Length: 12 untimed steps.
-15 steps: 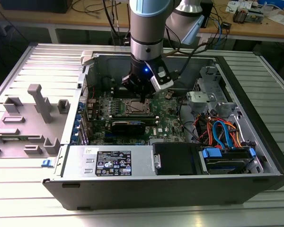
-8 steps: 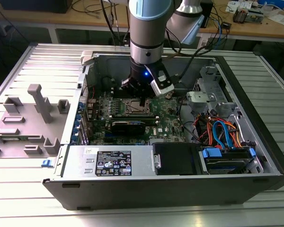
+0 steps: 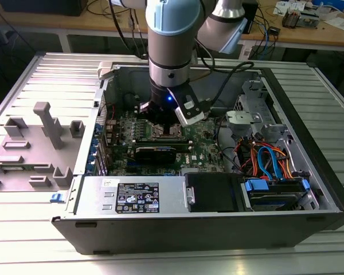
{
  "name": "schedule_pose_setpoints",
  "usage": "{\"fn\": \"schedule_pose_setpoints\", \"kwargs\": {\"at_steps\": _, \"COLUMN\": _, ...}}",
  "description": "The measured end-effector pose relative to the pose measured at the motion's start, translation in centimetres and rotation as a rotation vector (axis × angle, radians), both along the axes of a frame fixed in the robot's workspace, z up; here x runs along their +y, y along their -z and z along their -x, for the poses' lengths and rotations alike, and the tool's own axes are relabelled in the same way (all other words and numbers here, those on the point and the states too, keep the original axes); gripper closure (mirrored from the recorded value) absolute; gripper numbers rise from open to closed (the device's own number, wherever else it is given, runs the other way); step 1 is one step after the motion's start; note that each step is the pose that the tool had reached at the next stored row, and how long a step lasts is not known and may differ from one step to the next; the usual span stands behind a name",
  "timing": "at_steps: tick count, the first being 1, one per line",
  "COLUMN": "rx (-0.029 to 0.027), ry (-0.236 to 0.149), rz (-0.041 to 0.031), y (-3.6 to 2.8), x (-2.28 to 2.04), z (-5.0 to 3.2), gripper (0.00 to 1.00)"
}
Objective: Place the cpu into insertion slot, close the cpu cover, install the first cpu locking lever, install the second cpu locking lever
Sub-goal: 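Install the second cpu locking lever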
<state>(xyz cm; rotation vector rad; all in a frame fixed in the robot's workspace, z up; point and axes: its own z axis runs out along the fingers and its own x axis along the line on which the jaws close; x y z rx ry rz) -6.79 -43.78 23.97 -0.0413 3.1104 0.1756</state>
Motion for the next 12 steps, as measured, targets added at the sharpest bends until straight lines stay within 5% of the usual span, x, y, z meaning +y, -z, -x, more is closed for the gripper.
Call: {"fn": "schedule_pose_setpoints", "kwargs": {"at_steps": 12, "rx": 0.0001, "ry": 0.000, "rz": 0.0001, "y": 0.08, "x": -0.20, "z": 0.52, "gripper": 0.89}}
